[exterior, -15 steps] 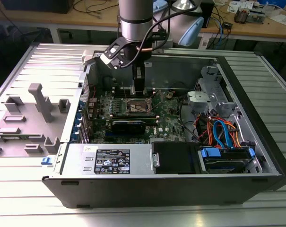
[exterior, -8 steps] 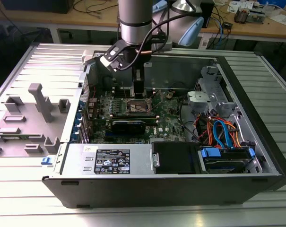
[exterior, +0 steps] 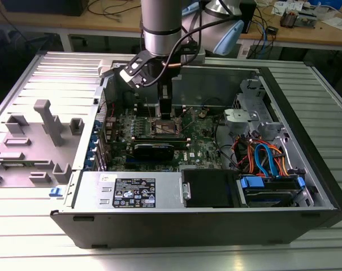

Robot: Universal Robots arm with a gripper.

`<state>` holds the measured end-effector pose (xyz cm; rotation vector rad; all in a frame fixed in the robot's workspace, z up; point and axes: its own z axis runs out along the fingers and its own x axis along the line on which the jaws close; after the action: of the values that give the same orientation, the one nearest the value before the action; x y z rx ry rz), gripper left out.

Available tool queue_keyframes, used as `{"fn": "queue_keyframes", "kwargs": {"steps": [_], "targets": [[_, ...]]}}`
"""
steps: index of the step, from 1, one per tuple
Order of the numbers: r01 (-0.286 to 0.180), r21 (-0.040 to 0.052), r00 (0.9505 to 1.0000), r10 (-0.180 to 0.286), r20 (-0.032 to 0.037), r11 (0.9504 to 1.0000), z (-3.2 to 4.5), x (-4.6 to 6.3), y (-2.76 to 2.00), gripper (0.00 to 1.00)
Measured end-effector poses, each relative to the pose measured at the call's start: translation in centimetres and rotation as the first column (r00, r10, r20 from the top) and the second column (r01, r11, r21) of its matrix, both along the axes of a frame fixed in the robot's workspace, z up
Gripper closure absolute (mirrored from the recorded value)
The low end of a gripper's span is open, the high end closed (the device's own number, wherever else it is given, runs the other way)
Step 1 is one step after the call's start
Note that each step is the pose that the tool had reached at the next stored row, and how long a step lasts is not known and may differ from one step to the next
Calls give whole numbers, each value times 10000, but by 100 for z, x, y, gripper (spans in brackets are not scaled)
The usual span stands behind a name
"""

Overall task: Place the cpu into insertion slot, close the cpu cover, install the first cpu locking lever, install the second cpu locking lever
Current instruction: 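Place the cpu into insertion slot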

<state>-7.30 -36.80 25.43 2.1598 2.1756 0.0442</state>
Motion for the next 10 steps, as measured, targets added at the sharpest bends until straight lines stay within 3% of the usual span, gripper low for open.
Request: {"fn": "queue_keyframes", "kwargs": {"steps": [10], "targets": [[0, -16, 10000, 0, 1, 10000, -74, -4, 0, 45]]}}
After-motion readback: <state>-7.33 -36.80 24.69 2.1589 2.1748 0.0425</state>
